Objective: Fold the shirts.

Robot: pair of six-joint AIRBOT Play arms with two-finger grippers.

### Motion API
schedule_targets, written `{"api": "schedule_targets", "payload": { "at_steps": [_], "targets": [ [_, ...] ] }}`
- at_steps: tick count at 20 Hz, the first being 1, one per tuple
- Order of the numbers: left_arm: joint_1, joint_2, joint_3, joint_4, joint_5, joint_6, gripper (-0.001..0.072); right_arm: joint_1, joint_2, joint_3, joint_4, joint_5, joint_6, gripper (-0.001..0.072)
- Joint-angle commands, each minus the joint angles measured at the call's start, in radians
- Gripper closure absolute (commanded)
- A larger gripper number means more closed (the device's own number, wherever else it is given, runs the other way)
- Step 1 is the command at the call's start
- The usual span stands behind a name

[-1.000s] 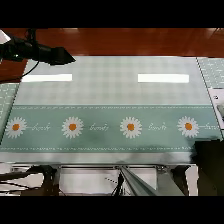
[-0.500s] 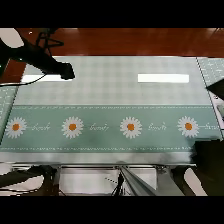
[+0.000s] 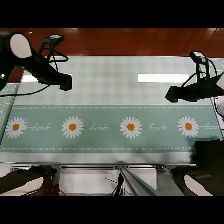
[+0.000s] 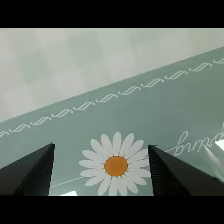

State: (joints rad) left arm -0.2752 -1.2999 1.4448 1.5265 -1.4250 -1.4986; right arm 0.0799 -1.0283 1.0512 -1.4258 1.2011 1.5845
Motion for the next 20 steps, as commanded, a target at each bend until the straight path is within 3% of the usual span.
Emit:
{"api": "schedule_targets", "payload": {
  "at_steps": [1, 2, 10, 20],
  "targets": [
    [-0.019, 0.138, -0.150, 0.000, 0.183, -0.066, -0.0013, 0.029, -0.007, 0.013, -0.015, -0.006, 0.005, 0.0113],
    [-0.016, 0.180, -0.216, 0.000, 0.234, -0.118, -0.0013, 0.029, -0.007, 0.013, -0.015, -0.011, 0.005, 0.0113],
    [-0.024, 0.165, -0.279, -0.002, 0.364, -0.112, -0.0013, 0.029, -0.007, 0.013, -0.015, -0.019, 0.005, 0.0115],
    [-0.024, 0.164, -0.279, -0.002, 0.368, -0.111, -0.0013, 0.029, -0.007, 0.013, -0.015, -0.021, 0.005, 0.0115]
  ]
}}
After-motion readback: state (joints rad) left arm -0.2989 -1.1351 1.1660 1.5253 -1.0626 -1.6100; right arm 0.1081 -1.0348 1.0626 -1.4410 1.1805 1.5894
